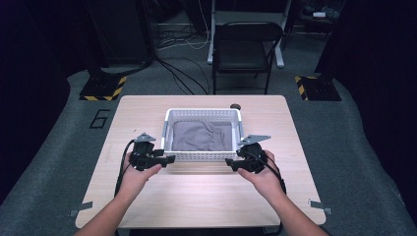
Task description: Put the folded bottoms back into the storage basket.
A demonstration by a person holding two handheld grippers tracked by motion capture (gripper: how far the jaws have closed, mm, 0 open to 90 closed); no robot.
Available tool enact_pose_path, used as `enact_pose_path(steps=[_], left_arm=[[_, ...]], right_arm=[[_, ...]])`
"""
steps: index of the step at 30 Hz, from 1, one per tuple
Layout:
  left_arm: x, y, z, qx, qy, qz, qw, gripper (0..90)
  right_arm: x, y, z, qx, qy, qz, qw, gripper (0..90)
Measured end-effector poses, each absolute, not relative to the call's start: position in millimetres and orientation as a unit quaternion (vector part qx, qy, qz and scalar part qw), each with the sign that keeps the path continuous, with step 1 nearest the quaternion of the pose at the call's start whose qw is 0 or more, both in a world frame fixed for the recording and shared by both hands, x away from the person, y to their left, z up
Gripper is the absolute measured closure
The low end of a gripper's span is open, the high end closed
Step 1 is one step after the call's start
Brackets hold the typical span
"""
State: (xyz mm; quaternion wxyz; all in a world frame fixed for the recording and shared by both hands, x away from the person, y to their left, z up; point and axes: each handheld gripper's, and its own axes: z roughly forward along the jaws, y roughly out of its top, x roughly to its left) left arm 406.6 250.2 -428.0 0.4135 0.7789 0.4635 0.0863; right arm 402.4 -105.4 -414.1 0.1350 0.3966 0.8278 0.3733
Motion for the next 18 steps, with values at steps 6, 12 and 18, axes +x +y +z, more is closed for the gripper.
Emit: enact_pose_path(steps=[6, 12, 18], left_arm=[[397, 254, -436, 0.782, 0.459, 0.093, 0.412, 40.0], [391, 257, -443, 0.784, 0.453, 0.101, 0.412, 40.5], [386, 260, -449, 0.778, 0.454, 0.107, 0.422, 37.1]], right_arm=[[393, -110, -422, 0.402, 0.825, 0.374, 0.133, 43.7], [386, -115, -434, 0.412, 0.820, 0.375, 0.133, 43.7], [380, -121, -444, 0.425, 0.812, 0.380, 0.124, 43.2]])
